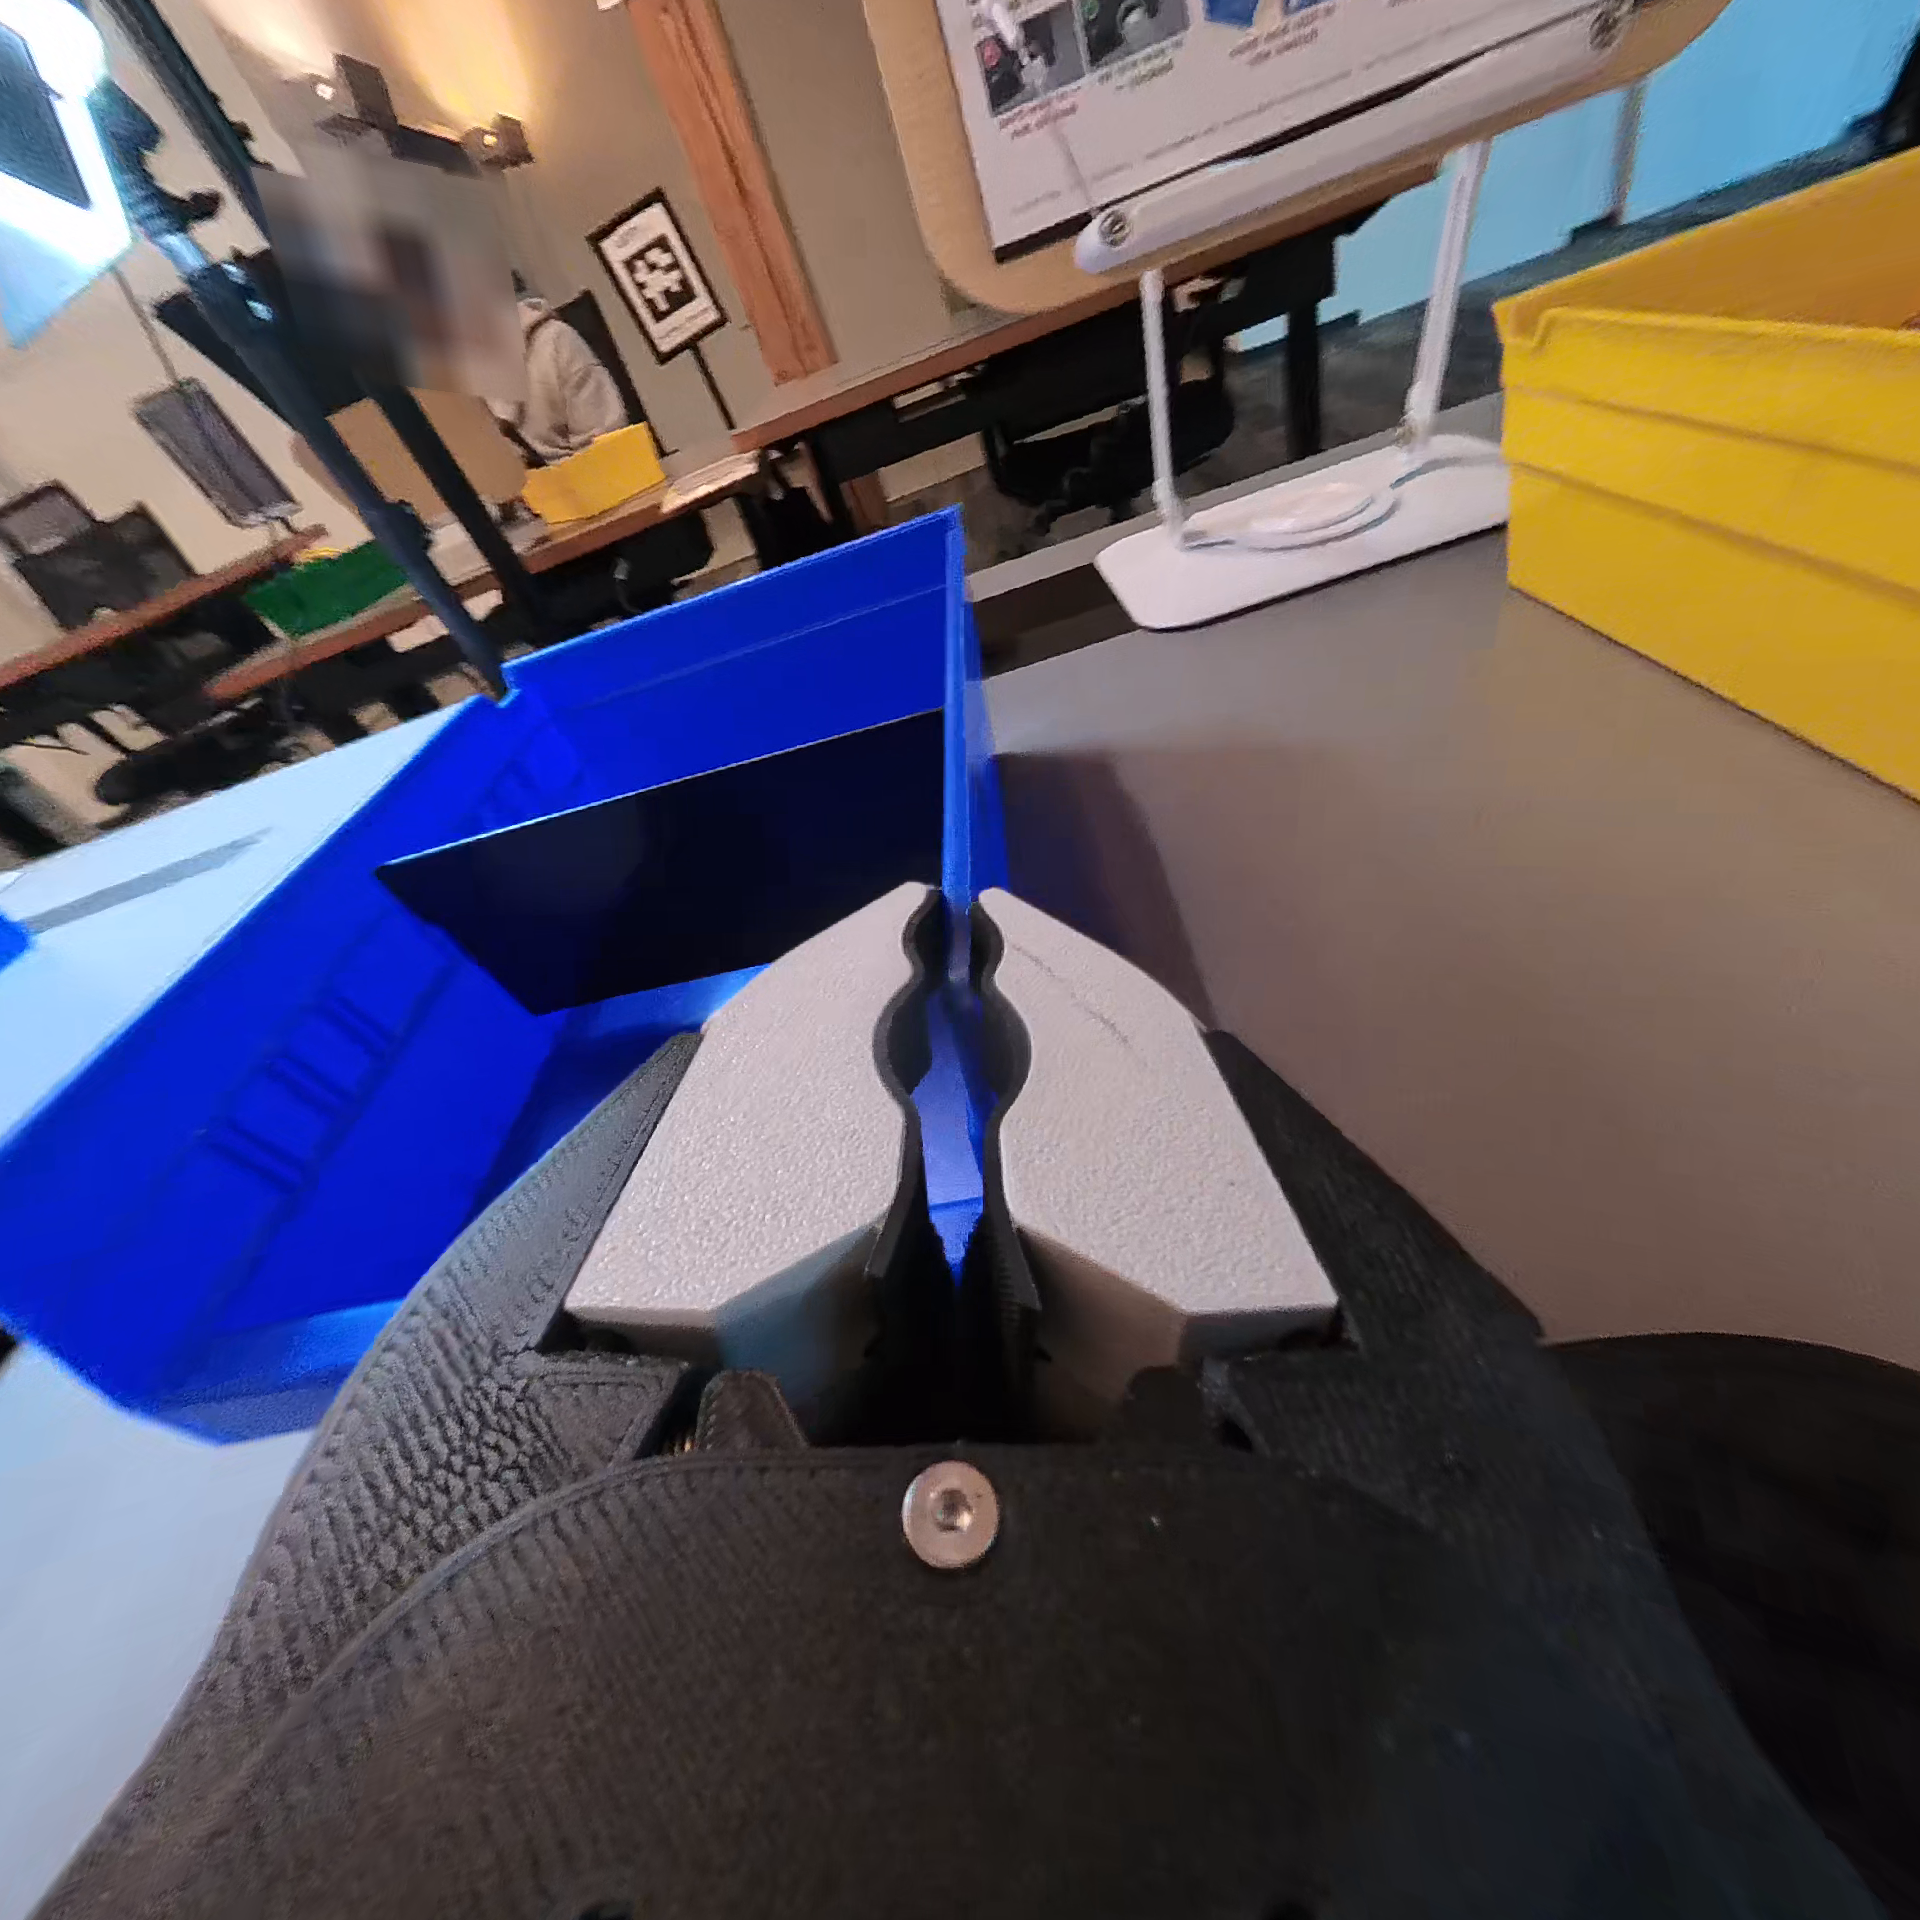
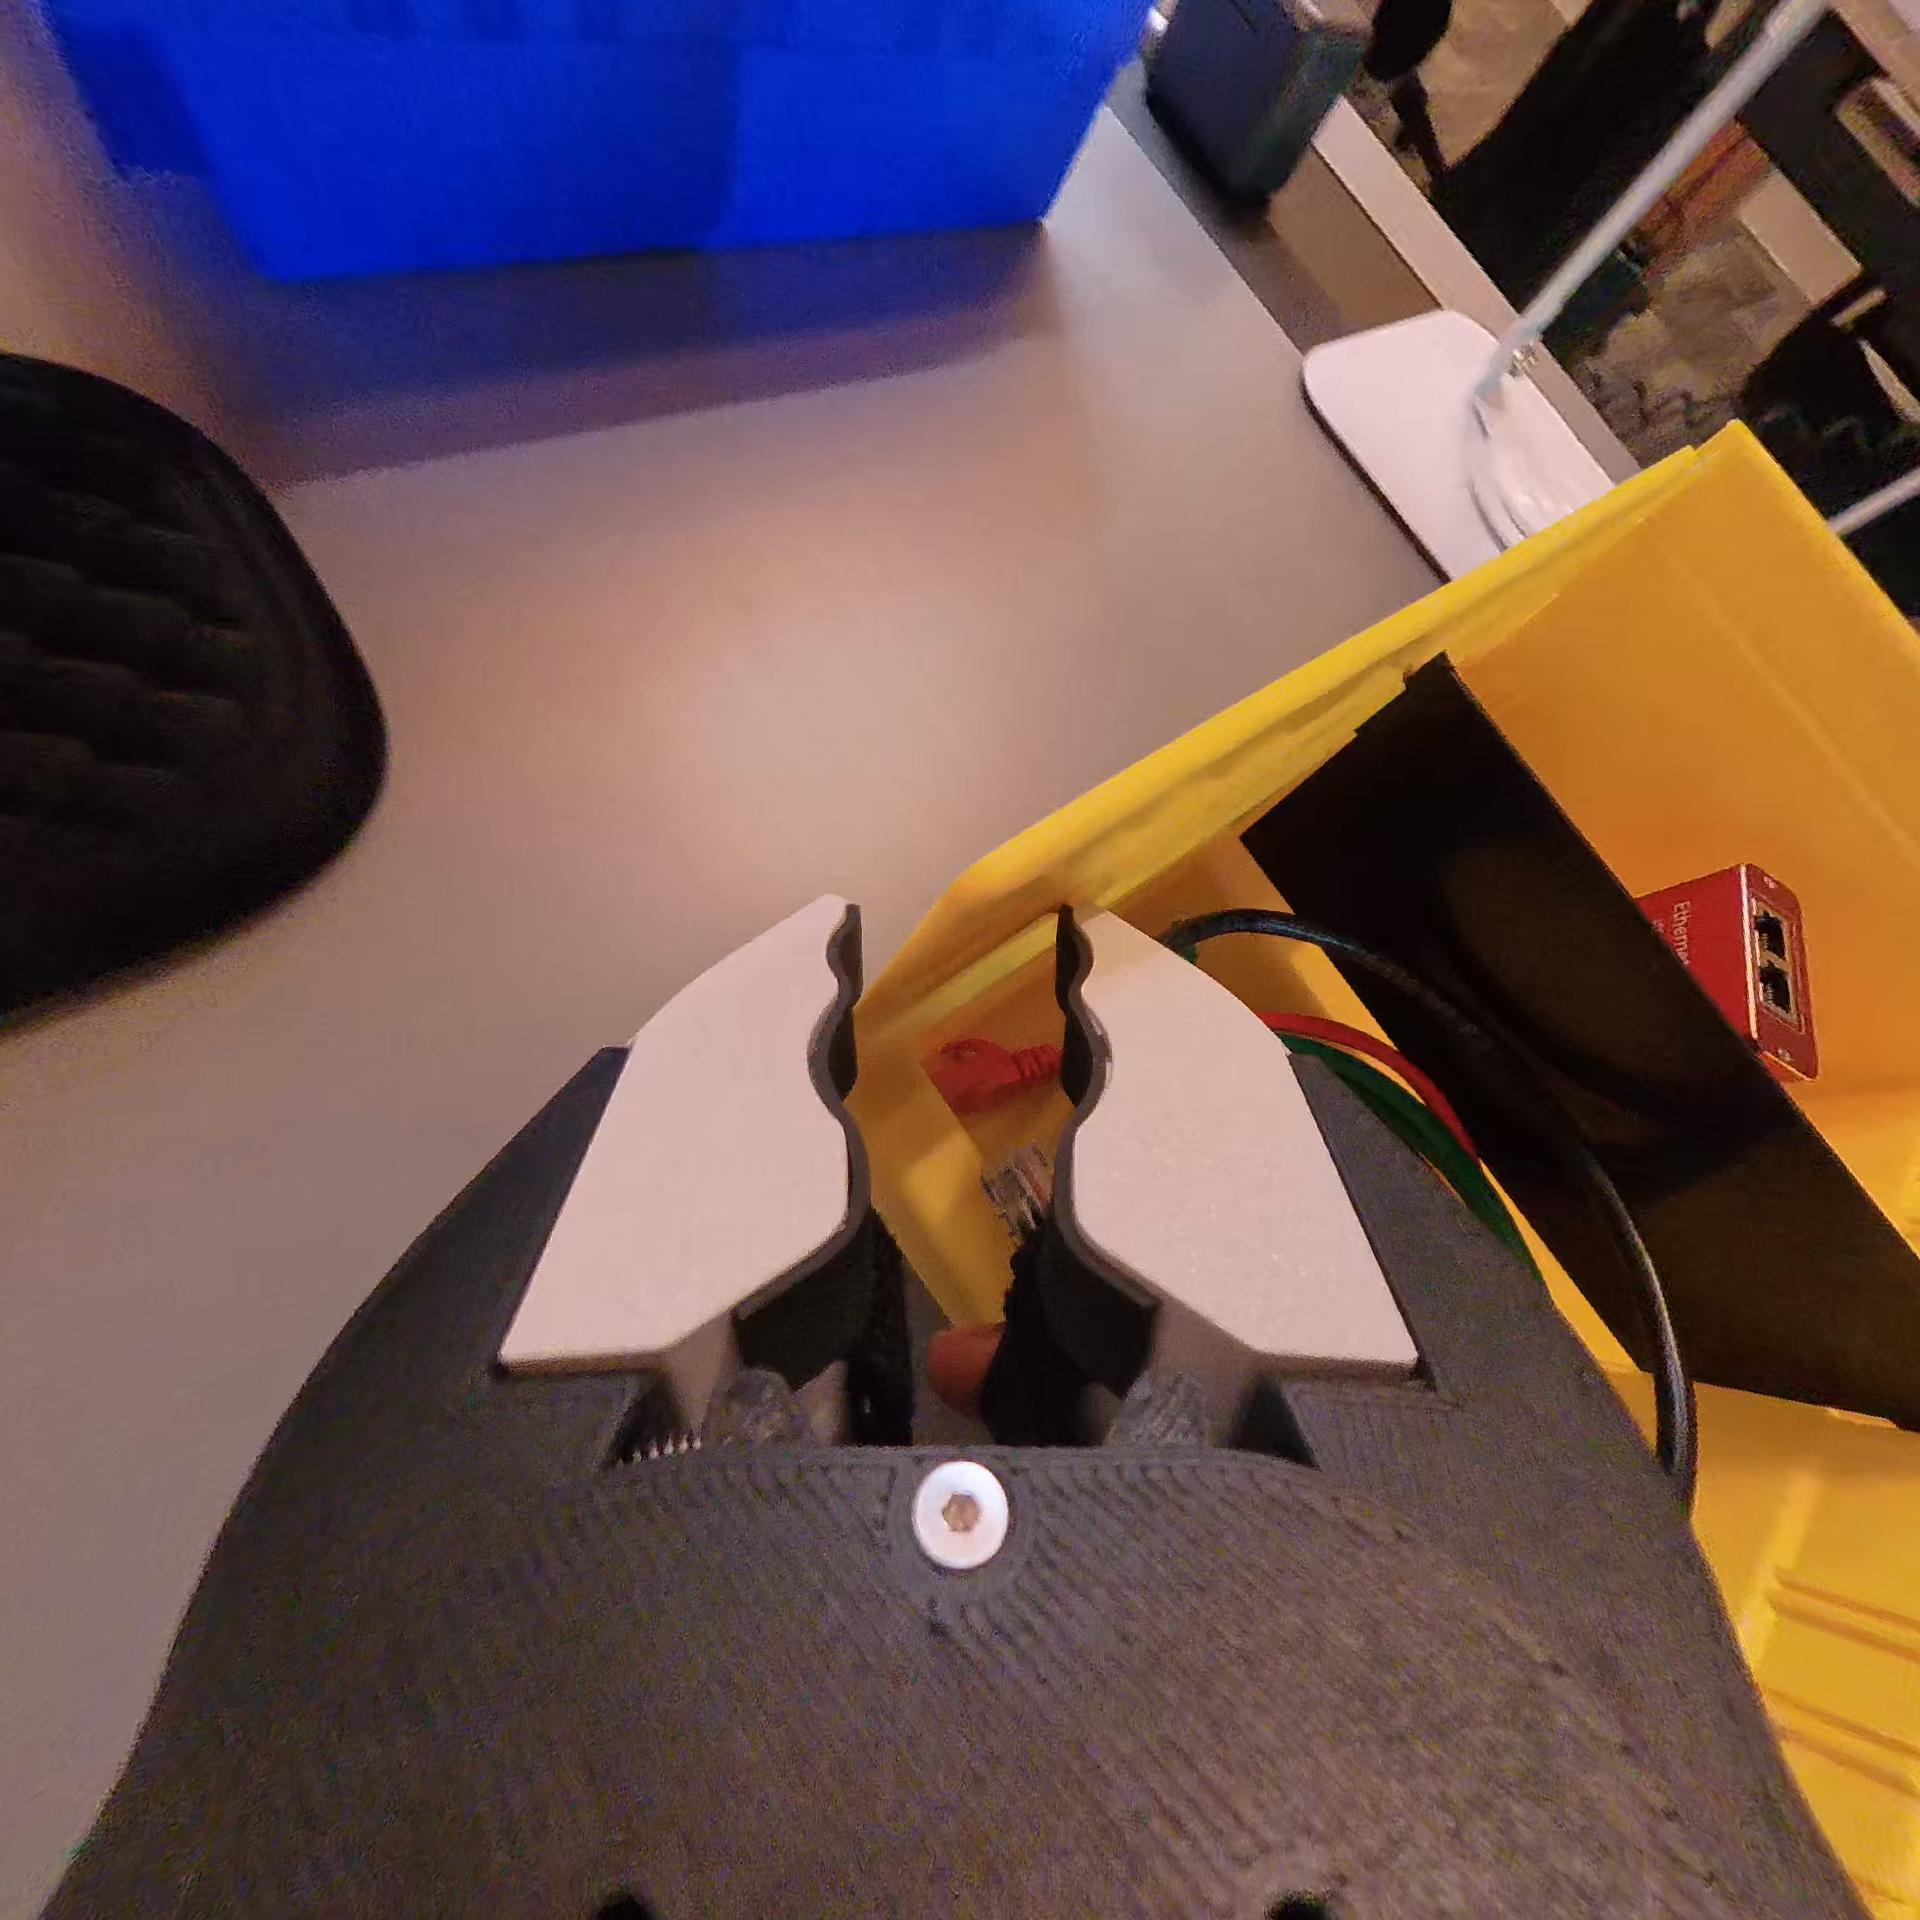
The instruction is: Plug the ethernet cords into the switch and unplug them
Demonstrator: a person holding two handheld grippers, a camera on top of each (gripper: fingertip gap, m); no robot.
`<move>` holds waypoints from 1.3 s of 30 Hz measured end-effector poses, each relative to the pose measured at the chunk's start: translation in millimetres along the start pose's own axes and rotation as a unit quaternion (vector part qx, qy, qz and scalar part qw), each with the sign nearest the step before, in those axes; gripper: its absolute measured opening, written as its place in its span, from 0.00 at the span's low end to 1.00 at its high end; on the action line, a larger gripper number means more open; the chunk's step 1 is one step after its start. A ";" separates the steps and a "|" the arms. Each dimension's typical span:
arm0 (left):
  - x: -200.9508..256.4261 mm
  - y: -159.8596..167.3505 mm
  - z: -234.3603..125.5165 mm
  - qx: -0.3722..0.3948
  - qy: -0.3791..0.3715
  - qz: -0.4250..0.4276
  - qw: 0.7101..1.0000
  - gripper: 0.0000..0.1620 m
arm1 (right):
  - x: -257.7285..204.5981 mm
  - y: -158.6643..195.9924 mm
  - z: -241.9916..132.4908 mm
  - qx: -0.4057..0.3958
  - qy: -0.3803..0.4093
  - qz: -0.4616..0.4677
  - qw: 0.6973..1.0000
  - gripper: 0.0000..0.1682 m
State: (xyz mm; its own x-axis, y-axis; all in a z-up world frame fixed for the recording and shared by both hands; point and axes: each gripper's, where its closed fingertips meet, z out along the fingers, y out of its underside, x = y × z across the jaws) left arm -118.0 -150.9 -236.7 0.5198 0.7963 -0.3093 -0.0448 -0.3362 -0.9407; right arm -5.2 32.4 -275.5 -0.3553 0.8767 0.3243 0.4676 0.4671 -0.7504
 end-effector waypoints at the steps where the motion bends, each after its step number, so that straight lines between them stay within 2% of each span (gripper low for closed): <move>1: -1.8 1.0 0.3 -0.003 -0.001 -0.008 1.000 0.02 | -5.8 -5.1 3.0 0.004 -0.007 -0.004 1.000 0.22; 3: -4.3 0.6 -0.1 -0.003 0.000 -0.032 0.999 0.02 | -17.2 -14.8 8.9 0.011 -0.019 -0.014 1.000 0.22; 12: -19.6 5.9 0.6 -0.015 -0.041 -0.036 0.998 0.02 | -56.8 -48.9 29.2 0.047 -0.075 -0.041 0.995 0.22; 25: -41.5 12.9 0.1 -0.020 -0.084 -0.075 0.993 0.02 | -90.6 -78.0 46.9 0.086 -0.141 -0.088 0.982 0.22; 31: -31.3 10.7 1.2 -0.023 -0.070 -0.077 0.994 0.02 | -100.7 -85.3 50.2 0.095 -0.162 -0.103 0.977 0.22; 39: -24.2 8.3 1.5 -0.013 -0.029 -0.131 0.991 0.04 | -107.1 -90.5 53.3 0.104 -0.181 -0.134 0.969 0.22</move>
State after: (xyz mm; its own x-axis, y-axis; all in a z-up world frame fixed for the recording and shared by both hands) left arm -132.3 -172.2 -237.2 0.4616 0.8849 -0.0626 0.1072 -0.1257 -0.9863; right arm -52.6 -109.9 -273.1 -0.7198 0.6113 0.3291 0.1597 0.6071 -0.7784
